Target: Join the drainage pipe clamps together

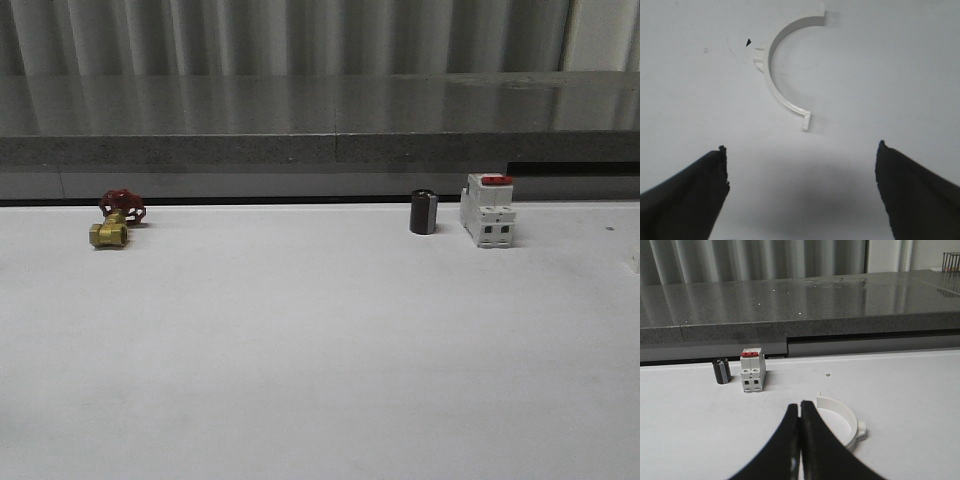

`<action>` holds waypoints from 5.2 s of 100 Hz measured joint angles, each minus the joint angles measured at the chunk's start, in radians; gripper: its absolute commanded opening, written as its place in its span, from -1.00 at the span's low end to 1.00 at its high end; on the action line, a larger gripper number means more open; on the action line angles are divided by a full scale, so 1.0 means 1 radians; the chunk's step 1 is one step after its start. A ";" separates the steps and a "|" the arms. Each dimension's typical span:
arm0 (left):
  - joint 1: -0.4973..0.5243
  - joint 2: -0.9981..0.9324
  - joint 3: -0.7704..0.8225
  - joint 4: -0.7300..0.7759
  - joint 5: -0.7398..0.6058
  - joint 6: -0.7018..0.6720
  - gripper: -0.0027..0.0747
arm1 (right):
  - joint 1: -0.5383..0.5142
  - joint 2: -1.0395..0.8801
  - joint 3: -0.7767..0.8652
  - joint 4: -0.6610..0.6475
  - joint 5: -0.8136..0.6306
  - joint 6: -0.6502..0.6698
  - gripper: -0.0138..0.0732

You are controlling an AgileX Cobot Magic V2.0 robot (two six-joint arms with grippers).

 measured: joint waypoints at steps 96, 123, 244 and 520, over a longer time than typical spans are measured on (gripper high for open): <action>0.022 0.823 -0.584 0.050 0.173 0.046 0.53 | 0.000 0.000 0.000 0.000 0.000 0.000 -0.82; 0.022 0.834 -0.584 0.050 0.159 0.046 -0.01 | 0.000 0.000 0.000 0.000 0.000 0.000 -0.82; -0.532 0.650 -0.588 0.057 0.202 -0.256 -0.82 | 0.000 0.000 0.000 0.000 0.000 0.000 -0.82; -0.290 -0.073 -0.035 -0.156 -0.189 0.223 -0.98 | 0.000 0.000 0.000 0.000 0.000 0.000 -0.82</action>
